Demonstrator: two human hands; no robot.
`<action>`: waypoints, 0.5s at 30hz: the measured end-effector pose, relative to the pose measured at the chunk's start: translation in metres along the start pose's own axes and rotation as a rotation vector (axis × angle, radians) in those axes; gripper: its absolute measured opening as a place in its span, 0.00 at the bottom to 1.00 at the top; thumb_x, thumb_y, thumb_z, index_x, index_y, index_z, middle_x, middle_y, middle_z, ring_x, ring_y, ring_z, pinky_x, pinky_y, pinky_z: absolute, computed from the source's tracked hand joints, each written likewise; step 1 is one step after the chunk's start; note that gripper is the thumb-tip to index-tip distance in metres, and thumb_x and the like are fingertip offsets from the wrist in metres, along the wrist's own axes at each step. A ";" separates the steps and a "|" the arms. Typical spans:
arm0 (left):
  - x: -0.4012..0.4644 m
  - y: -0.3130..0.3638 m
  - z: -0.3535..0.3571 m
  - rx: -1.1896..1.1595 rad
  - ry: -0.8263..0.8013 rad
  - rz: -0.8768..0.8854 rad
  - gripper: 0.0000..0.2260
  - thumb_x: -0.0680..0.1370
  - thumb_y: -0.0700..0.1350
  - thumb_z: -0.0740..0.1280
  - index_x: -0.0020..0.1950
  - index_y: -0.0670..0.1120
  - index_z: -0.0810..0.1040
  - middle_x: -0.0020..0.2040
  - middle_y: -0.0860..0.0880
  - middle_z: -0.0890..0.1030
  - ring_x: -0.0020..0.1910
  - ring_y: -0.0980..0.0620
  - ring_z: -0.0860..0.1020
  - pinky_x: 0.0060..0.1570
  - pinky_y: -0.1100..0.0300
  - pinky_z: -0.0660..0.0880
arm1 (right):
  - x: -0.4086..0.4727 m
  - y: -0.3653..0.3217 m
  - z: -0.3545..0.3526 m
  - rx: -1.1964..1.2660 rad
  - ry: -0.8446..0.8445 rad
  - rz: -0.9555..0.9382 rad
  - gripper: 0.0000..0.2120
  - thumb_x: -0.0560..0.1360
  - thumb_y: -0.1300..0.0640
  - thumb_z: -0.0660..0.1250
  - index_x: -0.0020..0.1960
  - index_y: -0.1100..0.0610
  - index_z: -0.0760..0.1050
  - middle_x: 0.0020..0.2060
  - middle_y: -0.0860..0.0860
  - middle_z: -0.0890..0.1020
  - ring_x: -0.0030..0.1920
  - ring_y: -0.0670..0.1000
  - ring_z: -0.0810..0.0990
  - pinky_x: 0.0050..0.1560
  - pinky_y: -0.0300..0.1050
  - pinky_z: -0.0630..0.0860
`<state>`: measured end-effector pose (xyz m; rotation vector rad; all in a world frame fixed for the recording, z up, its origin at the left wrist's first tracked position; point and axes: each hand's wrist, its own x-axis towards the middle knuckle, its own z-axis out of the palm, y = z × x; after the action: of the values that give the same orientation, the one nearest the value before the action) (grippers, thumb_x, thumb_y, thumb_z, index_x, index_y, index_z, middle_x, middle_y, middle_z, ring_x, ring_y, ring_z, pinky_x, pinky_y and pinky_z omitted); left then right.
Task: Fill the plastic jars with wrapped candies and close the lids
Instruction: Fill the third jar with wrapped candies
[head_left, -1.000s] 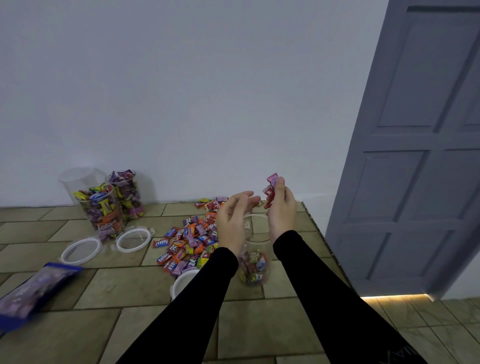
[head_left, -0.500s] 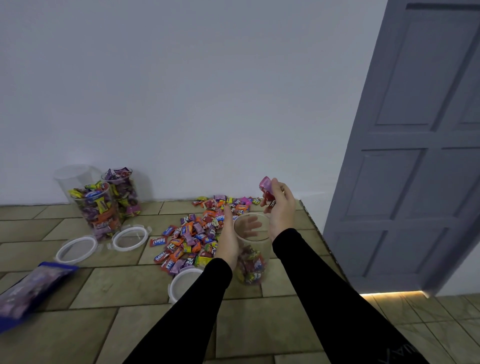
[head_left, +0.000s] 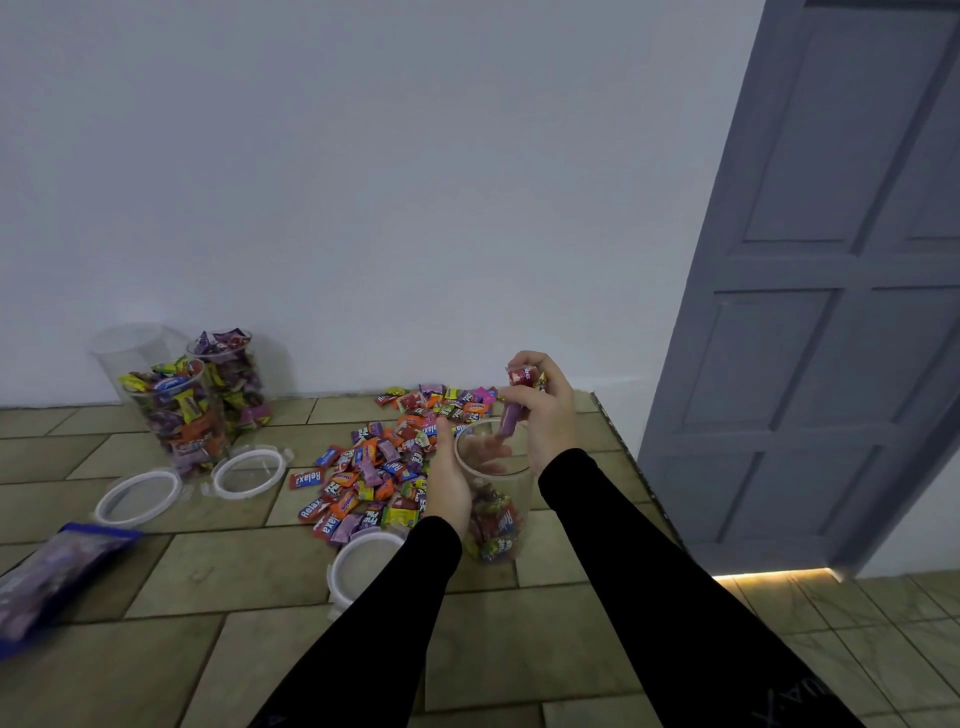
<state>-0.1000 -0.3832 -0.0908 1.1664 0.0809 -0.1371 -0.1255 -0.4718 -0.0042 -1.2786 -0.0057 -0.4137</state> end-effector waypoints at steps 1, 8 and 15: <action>0.000 -0.001 -0.001 -0.010 0.011 -0.006 0.34 0.82 0.61 0.48 0.33 0.43 0.84 0.31 0.46 0.83 0.27 0.55 0.81 0.24 0.68 0.74 | 0.000 0.000 0.000 -0.023 0.003 -0.013 0.10 0.69 0.73 0.64 0.43 0.59 0.73 0.34 0.51 0.72 0.27 0.47 0.72 0.25 0.34 0.68; 0.005 -0.001 -0.005 -0.026 0.051 -0.088 0.28 0.82 0.55 0.49 0.44 0.38 0.81 0.37 0.44 0.84 0.30 0.50 0.79 0.25 0.64 0.72 | 0.001 0.001 0.003 0.007 -0.019 -0.025 0.08 0.68 0.72 0.64 0.38 0.60 0.72 0.33 0.53 0.71 0.29 0.48 0.72 0.28 0.31 0.67; 0.008 -0.001 -0.002 -0.033 0.079 -0.116 0.25 0.83 0.51 0.50 0.39 0.40 0.79 0.30 0.47 0.83 0.30 0.50 0.80 0.28 0.64 0.75 | -0.001 0.001 0.002 0.035 -0.054 0.034 0.08 0.72 0.69 0.64 0.48 0.60 0.76 0.37 0.59 0.84 0.34 0.58 0.79 0.35 0.44 0.78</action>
<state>-0.0927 -0.3826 -0.0931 1.1348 0.2198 -0.1912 -0.1253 -0.4689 -0.0050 -1.2538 -0.0366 -0.3486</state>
